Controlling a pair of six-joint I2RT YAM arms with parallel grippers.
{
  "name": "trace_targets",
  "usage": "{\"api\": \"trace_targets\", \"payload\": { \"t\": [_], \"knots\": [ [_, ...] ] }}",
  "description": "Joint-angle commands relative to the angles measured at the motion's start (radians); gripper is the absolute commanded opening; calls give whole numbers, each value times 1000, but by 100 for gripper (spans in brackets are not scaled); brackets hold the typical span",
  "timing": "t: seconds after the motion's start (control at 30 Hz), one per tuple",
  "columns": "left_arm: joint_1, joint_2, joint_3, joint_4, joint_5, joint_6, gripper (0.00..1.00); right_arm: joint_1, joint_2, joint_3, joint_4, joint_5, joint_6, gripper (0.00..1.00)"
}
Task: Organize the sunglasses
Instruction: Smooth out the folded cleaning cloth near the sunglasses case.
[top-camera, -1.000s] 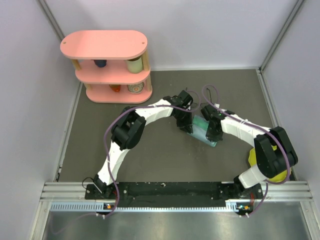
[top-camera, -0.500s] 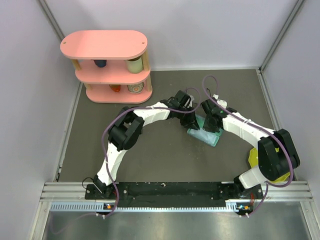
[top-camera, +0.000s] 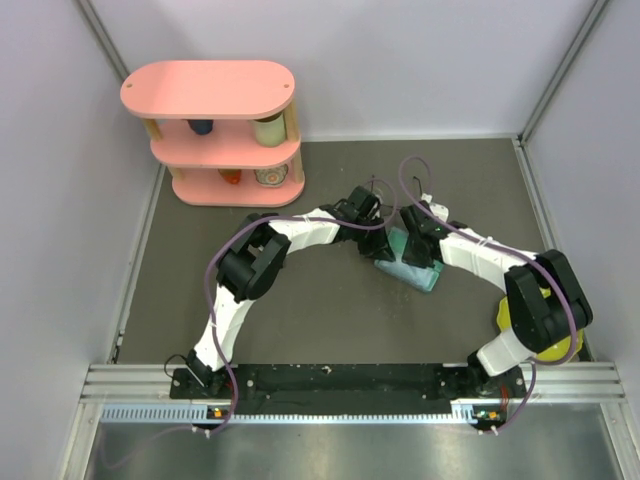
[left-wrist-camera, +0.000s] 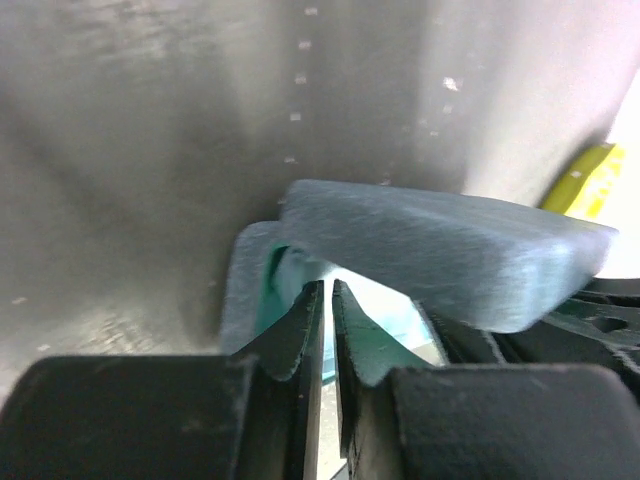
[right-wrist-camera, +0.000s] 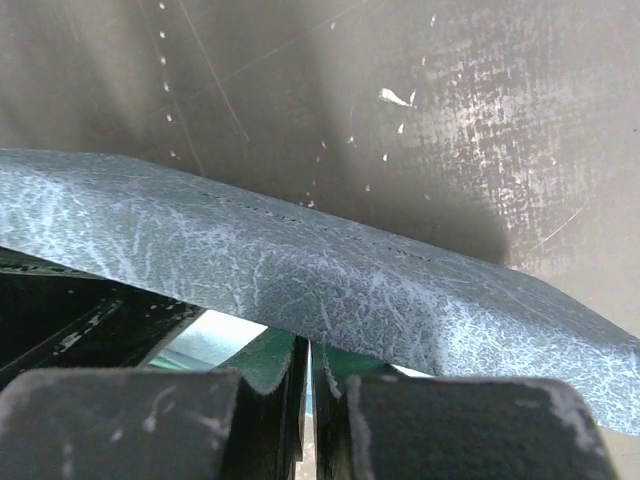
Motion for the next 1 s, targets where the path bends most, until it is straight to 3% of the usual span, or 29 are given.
{"api": "trace_targets", "payload": {
  "t": [0.0,0.43,0.97],
  "knots": [
    [1,-45,-13,-97,-115,0,11,-6,23,-24,44,49,0,0],
    [-10,-1,27,-284,-221,22,6,14,-48,-72,4,201,59,0],
    [-10,-28,29,-309,-242,40,6,14,-69,-95,-96,381,145,0]
  ]
}}
